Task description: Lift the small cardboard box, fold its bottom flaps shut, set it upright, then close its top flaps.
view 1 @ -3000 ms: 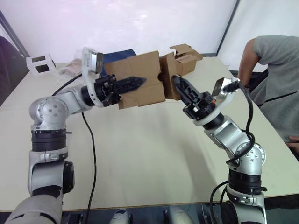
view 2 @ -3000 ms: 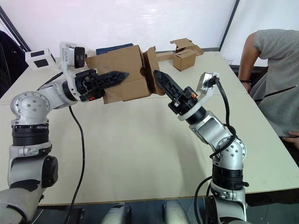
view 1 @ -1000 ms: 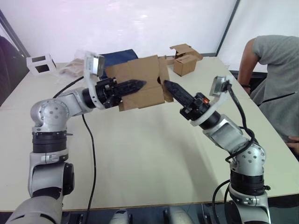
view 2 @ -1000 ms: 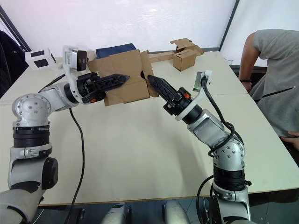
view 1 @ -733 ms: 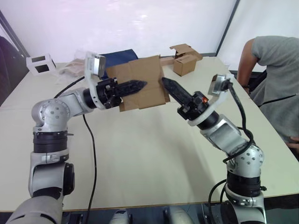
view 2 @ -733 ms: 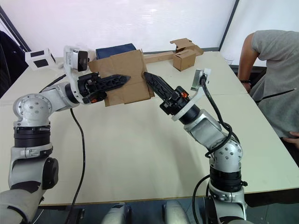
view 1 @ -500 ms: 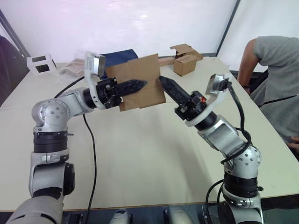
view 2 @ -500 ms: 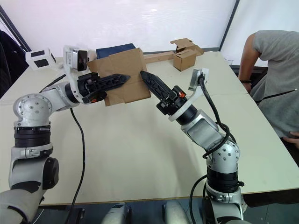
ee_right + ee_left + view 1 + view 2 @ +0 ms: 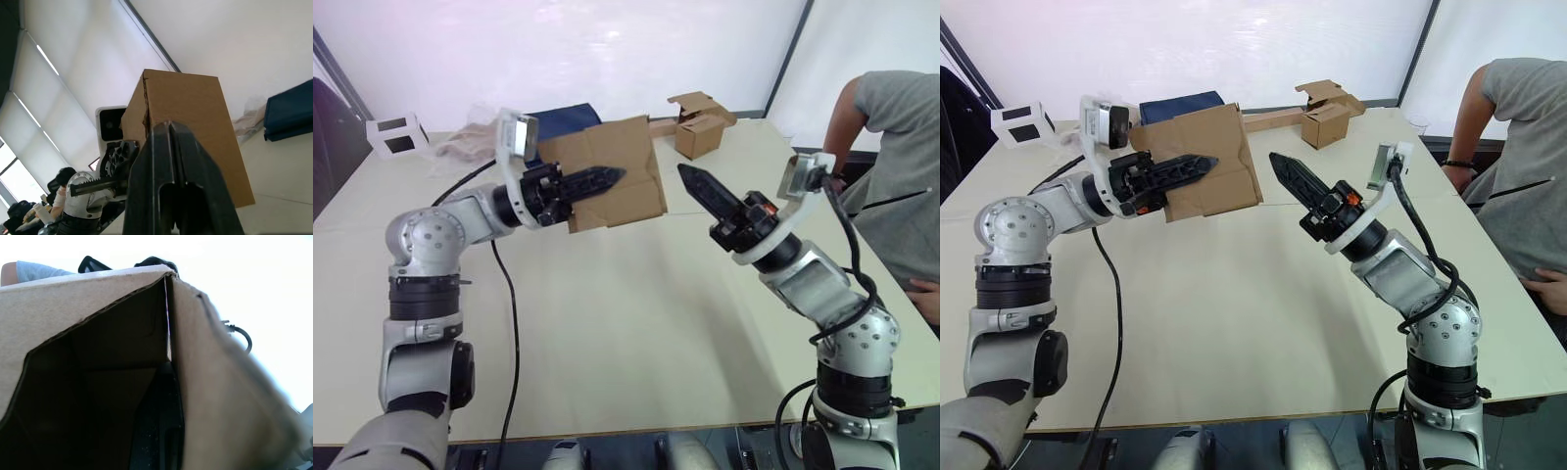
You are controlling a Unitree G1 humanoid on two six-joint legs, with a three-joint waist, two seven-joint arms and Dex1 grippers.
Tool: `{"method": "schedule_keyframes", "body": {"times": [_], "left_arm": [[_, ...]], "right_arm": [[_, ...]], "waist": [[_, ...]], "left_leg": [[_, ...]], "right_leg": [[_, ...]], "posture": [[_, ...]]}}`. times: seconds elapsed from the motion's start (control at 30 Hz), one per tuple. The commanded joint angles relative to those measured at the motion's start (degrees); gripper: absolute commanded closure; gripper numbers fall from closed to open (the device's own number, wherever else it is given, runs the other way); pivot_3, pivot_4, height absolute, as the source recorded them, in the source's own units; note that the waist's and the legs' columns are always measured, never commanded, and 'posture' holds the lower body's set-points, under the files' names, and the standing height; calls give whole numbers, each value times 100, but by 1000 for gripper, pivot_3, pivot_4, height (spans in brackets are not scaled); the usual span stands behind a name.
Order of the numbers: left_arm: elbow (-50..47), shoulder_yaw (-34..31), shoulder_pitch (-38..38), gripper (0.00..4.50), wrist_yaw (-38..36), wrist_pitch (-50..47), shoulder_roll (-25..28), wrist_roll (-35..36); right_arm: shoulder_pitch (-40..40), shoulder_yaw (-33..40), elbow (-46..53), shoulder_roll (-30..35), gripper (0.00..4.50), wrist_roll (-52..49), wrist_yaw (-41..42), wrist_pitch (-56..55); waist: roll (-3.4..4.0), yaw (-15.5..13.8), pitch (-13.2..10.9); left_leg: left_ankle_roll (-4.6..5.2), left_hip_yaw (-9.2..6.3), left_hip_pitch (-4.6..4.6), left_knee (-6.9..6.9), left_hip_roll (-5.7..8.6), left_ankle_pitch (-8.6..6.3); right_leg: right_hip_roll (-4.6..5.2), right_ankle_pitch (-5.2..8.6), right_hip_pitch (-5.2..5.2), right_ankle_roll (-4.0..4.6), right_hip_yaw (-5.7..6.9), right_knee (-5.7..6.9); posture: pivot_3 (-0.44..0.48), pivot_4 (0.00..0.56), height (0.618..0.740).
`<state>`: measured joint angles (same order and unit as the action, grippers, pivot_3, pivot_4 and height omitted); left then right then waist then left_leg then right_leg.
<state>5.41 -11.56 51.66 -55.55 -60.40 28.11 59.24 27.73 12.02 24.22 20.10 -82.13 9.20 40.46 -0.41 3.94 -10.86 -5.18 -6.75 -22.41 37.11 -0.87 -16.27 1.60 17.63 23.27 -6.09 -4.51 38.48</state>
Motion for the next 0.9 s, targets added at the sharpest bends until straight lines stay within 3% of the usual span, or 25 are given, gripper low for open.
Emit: {"method": "schedule_keyframes", "body": {"times": [0.03,0.27,0.7,0.9], "left_arm": [[-206,-97,108,4500,-40,82,36,89],[-212,-32,96,4500,-153,93,26,59],[-117,701,361,4500,-365,237,132,-608],[573,2025,1185,4500,-1018,418,512,-1843]], "right_arm": [[99,-294,56,-118,4476,384,-11,-70],[263,-1110,576,-13,4476,931,649,193],[-783,274,776,1245,4476,1077,774,115],[-1371,649,1195,1582,4476,1270,807,-65]], "waist": [[0,2,0],[0,-11,0],[-2,-99,-1],[-3,-138,-2]], "left_leg": [[0,0,0,0,0,0],[-1,0,-2,0,1,0],[0,0,-2,1,1,0],[1,0,-1,0,1,0]], "right_leg": [[0,0,0,0,0,0],[2,0,0,0,0,-4],[1,0,-4,0,1,-8],[-6,0,-4,0,0,-9]], "posture": [[0,150,740],[0,150,740],[0,150,740],[0,150,740]]}}
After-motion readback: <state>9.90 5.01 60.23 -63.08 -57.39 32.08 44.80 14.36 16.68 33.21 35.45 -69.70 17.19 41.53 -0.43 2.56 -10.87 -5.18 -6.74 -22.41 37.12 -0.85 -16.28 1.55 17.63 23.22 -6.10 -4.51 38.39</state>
